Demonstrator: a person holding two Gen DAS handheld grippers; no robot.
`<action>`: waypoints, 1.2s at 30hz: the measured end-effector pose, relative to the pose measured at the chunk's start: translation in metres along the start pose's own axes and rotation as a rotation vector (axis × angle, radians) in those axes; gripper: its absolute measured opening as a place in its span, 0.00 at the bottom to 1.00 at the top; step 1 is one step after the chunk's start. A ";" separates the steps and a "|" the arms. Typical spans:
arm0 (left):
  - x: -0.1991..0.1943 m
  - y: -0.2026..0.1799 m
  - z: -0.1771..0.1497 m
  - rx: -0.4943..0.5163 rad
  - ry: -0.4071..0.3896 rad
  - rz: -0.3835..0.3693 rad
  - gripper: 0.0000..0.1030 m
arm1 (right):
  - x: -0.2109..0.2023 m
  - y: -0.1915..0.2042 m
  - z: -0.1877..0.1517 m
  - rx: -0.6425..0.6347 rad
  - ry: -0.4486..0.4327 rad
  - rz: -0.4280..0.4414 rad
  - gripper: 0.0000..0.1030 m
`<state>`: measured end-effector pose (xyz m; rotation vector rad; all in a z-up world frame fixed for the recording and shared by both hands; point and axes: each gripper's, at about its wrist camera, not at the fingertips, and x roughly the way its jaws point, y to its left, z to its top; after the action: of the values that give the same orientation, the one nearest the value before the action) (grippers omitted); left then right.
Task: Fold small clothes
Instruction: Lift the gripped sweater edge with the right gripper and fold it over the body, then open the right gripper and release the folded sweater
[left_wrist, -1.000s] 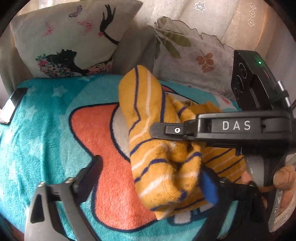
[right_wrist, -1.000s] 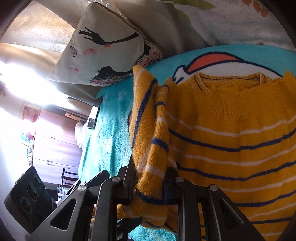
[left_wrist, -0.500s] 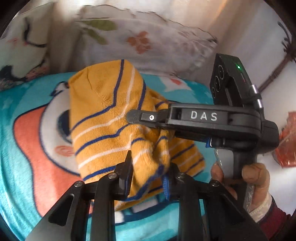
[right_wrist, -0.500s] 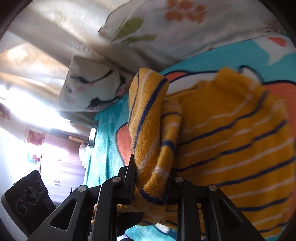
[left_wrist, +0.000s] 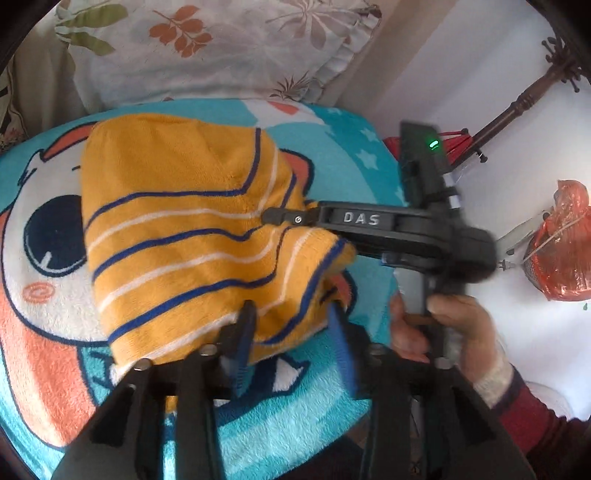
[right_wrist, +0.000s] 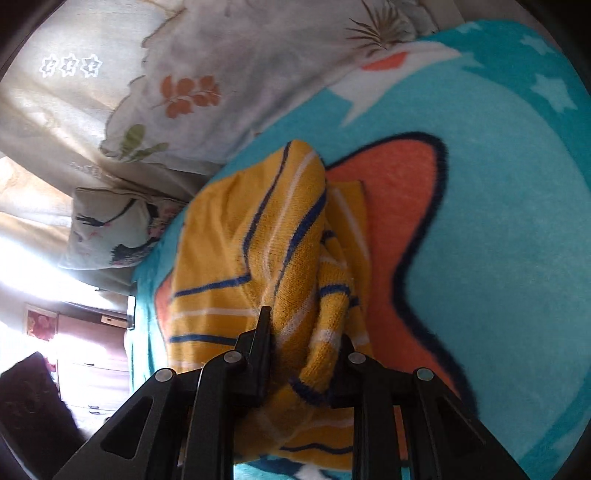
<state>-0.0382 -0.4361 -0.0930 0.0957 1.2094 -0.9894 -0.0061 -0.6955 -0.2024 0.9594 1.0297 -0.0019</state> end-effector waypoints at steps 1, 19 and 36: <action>-0.005 0.004 0.001 -0.013 -0.011 0.003 0.50 | 0.001 -0.003 0.001 0.009 -0.001 0.009 0.24; 0.011 0.041 0.012 -0.138 0.001 0.213 0.74 | -0.028 0.020 -0.015 -0.090 0.071 0.033 0.20; -0.030 0.127 0.027 -0.322 -0.076 0.300 0.79 | -0.037 -0.009 -0.028 -0.175 0.046 -0.090 0.68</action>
<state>0.0673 -0.3574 -0.1121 -0.0151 1.2275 -0.5260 -0.0504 -0.6979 -0.1864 0.7564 1.0960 0.0350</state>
